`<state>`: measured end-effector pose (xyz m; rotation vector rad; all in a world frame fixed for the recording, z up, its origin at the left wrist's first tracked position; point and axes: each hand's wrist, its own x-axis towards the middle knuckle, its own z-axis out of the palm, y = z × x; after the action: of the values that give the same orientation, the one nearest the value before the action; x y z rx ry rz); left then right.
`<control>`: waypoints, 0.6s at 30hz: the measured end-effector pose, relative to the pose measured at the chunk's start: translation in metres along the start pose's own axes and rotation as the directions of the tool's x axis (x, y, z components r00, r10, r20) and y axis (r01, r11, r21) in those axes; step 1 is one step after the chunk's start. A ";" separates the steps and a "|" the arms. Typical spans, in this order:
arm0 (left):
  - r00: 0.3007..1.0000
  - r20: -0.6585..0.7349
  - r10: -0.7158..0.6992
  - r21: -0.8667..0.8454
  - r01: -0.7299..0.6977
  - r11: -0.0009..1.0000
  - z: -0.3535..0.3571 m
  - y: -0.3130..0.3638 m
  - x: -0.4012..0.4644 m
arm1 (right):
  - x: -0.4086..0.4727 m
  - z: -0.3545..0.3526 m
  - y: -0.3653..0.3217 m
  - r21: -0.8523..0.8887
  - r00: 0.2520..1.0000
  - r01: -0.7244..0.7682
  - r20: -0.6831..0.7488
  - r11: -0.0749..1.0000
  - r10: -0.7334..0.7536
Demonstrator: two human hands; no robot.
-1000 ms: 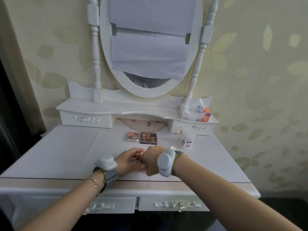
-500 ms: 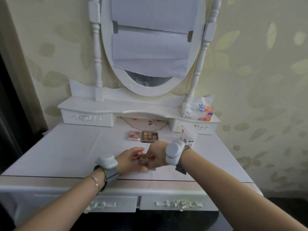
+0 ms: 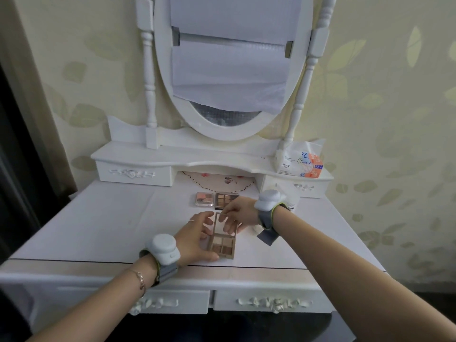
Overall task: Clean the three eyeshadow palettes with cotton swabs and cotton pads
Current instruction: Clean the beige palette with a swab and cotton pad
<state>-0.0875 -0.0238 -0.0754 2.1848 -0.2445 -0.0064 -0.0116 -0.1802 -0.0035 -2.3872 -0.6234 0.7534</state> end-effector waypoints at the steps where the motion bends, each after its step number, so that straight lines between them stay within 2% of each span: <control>1: 1.000 -0.010 0.007 0.012 -0.007 1.000 0.000 0.000 -0.001 | 0.003 0.000 0.000 0.015 1.000 -0.009 -0.006 1.000 0.009; 4: 1.000 -0.017 0.024 0.031 -0.024 0.999 -0.001 0.001 -0.002 | 0.011 -0.002 0.005 0.004 0.998 -0.023 -0.066 1.000 0.024; 9: 0.999 0.025 0.020 0.073 -0.022 0.997 -0.004 -0.006 0.000 | 0.025 -0.009 0.012 -0.177 0.978 -0.066 -0.205 0.982 0.029; 13: 0.999 0.034 0.010 0.058 -0.012 0.998 -0.003 -0.008 0.001 | 0.034 -0.004 0.016 -0.151 0.960 -0.094 -0.276 0.984 0.049; 18: 0.998 0.060 -0.001 0.078 -0.004 0.997 -0.005 -0.007 0.001 | 0.033 -0.001 0.019 -0.220 0.941 -0.133 -0.335 0.966 0.053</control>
<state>-0.0850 -0.0164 -0.0779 2.2641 -0.2844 -0.0630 0.0182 -0.1751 -0.0270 -2.7004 -0.4851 0.3157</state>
